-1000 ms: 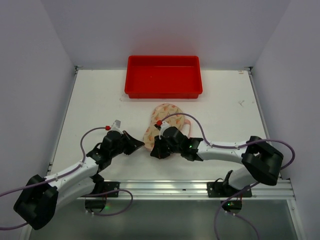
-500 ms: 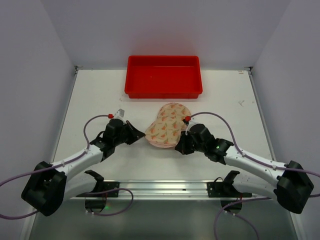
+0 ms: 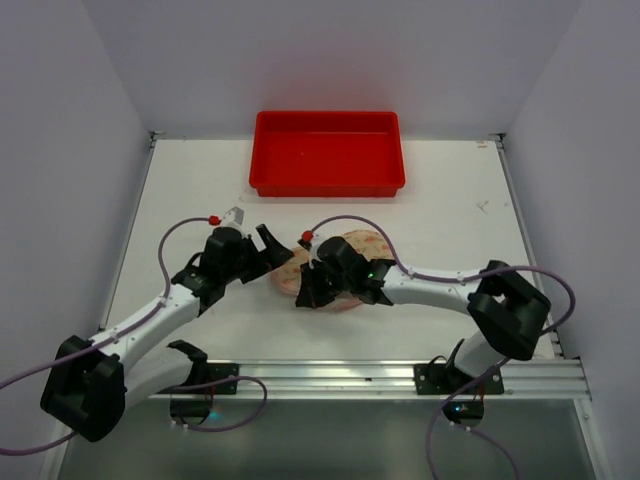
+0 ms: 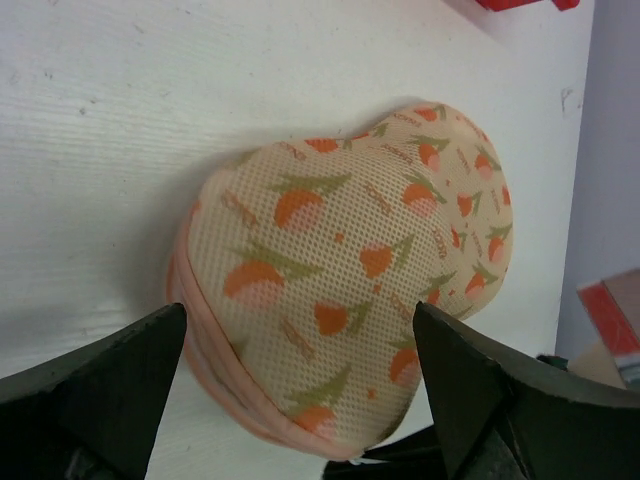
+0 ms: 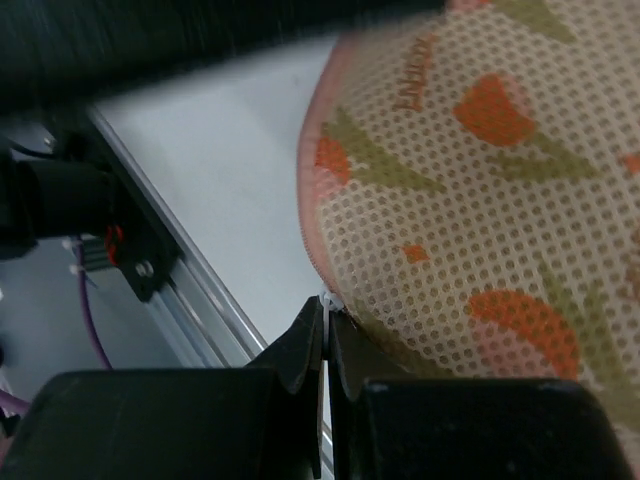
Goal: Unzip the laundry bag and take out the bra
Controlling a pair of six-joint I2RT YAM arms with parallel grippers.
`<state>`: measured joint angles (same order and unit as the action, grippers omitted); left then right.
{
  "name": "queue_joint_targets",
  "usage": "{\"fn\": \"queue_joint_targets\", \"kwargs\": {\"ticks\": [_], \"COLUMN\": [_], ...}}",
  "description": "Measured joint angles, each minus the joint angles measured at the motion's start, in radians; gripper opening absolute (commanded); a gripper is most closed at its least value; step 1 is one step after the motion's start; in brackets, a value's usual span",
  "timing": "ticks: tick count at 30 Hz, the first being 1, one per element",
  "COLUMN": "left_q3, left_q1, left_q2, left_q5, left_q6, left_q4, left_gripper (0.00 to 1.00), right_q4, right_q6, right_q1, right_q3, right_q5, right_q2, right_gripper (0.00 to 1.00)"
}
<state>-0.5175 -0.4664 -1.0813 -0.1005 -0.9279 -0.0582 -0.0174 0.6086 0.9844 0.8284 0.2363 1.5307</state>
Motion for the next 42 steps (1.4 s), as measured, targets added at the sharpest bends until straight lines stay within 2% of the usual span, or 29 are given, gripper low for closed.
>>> {"fn": "queue_joint_targets", "kwargs": {"ticks": [5, 10, 13, 14, 15, 17, 19, 26, 31, 35, 41, 42], "left_q3": [0.044, 0.131, 0.157, 0.161, 0.162, 0.163, 0.163, 0.162, 0.137, 0.066, -0.084, -0.112], "left_q1": [0.001, 0.002, 0.002, 0.002, 0.001, 0.0, 0.0, -0.001, 0.001, 0.027, 0.082, 0.089], "left_q2": [0.13, 0.137, 0.098, 0.089, 0.084, 0.084, 0.085, 0.083, 0.068, 0.02, -0.133, -0.16], "left_q5": [0.027, 0.003, -0.013, -0.021, -0.027, -0.029, -0.026, -0.04, -0.048, -0.015, -0.005, -0.008], "left_q6": [-0.017, -0.068, -0.1, -0.11, -0.121, -0.132, -0.134, -0.13, -0.1, -0.013, 0.138, 0.163], "left_q4": [-0.047, -0.037, -0.024, -0.01, 0.002, 0.024, 0.034, 0.03, 0.015, -0.037, -0.107, -0.112], "left_gripper": [0.98, 0.87, 0.59, 0.37, 0.27, 0.09, 0.0, 0.0, 0.0, 0.0, 0.0, 0.05], "right_q4": [0.086, 0.124, 0.125, 0.126, 0.126, 0.129, 0.127, 0.04, -0.085, -0.211, -0.323, -0.325], "right_q6": [0.005, 0.009, 0.013, 0.013, 0.013, 0.013, 0.008, -0.023, -0.026, -0.023, -0.007, -0.007], "right_q1": [0.003, 0.004, 0.006, 0.006, 0.007, 0.01, 0.011, -0.035, -0.204, -0.343, -0.363, -0.363], "right_q3": [0.137, 0.162, 0.162, 0.159, 0.155, 0.143, 0.114, -0.079, -0.196, -0.248, -0.245, -0.245], "right_q5": [0.028, 0.04, 0.042, 0.041, 0.041, 0.037, 0.015, -0.088, -0.123, -0.179, -0.237, -0.219], "right_q2": [0.129, 0.167, 0.18, 0.18, 0.18, 0.177, 0.161, -0.056, -0.241, -0.408, -0.47, -0.47], "right_gripper": [0.0, 0.0, 0.0, 0.0, 0.0, 0.0, 0.0, 0.0, 0.0, 0.0, 0.0, 0.0]}}
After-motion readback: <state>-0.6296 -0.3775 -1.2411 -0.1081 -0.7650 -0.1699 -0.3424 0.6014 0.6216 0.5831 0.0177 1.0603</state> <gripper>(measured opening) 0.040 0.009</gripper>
